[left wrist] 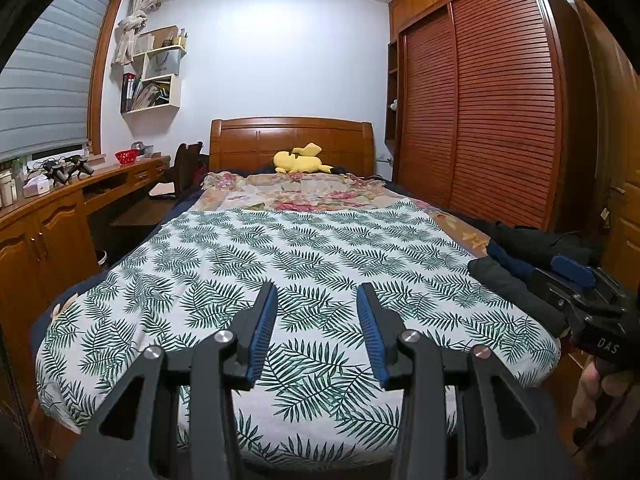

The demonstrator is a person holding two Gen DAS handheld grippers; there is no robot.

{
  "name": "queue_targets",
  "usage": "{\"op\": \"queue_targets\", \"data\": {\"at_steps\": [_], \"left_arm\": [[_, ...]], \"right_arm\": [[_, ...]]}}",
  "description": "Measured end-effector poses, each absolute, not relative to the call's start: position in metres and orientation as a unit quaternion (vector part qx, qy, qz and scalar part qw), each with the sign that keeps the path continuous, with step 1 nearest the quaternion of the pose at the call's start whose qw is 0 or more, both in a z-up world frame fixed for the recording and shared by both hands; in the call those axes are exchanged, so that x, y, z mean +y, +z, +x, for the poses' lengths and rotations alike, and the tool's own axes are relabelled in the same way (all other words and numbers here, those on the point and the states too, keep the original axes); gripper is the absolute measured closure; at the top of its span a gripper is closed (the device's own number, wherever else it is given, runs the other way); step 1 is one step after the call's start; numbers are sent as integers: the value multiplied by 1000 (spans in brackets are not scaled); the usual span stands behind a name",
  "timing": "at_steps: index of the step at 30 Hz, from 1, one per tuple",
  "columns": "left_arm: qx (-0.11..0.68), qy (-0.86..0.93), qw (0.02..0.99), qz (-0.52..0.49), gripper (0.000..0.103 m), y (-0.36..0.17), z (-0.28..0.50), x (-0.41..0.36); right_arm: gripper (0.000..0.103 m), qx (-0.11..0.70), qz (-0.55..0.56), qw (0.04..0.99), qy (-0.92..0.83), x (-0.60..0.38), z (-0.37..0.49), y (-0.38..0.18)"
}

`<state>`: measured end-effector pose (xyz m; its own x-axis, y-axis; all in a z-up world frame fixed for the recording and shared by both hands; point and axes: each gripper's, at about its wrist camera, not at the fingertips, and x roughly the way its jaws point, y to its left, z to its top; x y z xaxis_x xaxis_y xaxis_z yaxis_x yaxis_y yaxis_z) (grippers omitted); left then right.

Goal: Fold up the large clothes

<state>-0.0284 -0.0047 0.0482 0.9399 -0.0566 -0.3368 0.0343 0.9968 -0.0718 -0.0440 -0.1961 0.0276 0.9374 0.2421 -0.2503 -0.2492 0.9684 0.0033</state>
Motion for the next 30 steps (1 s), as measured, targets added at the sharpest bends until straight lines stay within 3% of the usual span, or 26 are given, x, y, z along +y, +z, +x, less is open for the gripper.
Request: {"op": "queue_targets", "data": {"at_steps": [30], "left_arm": [[174,-23,984,-31,62,46,-29,-7]], "right_arm": [[15,123,-9,985,120,-198,-42,28]]}}
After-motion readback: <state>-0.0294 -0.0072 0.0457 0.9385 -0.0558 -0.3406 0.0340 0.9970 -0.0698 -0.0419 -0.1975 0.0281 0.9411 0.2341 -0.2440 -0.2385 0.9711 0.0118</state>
